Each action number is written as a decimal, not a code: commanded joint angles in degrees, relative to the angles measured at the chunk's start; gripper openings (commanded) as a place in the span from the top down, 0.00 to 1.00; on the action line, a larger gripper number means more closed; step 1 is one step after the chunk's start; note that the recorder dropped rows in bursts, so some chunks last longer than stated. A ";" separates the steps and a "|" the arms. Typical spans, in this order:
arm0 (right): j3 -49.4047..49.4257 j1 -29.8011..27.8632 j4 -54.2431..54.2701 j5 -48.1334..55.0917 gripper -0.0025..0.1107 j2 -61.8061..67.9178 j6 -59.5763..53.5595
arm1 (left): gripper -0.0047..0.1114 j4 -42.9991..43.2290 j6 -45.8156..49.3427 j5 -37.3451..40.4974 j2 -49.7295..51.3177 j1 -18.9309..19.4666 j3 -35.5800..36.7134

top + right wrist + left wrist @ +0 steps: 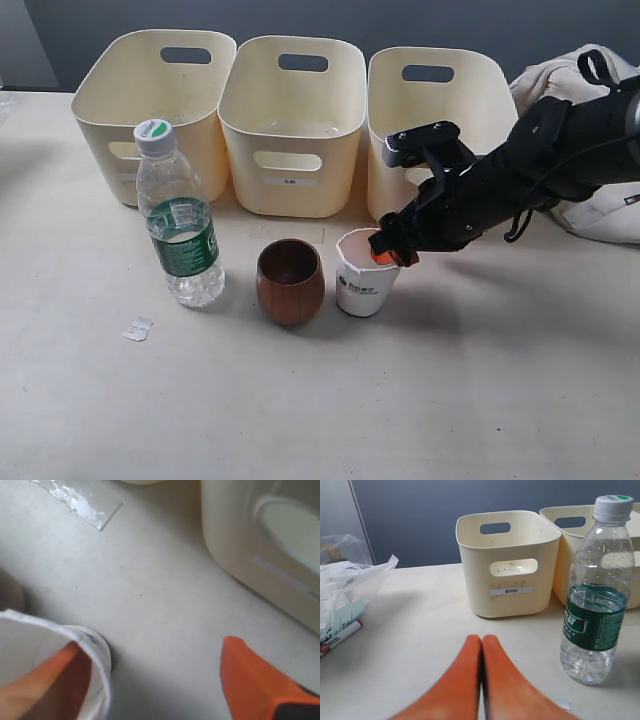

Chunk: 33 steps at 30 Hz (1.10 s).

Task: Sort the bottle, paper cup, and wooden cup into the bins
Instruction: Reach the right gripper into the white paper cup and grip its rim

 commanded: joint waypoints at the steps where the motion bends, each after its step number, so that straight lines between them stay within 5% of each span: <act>1: -0.42 -0.02 0.81 -1.36 0.61 0.30 -1.65 | 0.96 0.00 -0.20 -0.25 -0.25 -0.05 -0.09; 6: -0.42 -0.02 0.86 -1.49 0.98 0.30 -1.49 | 0.96 0.00 -0.20 -0.25 -0.25 -0.05 -0.09; 33: -0.42 -0.14 0.24 1.73 0.98 -11.56 -1.26 | 0.96 0.00 -0.20 -0.25 -0.25 -0.05 -0.09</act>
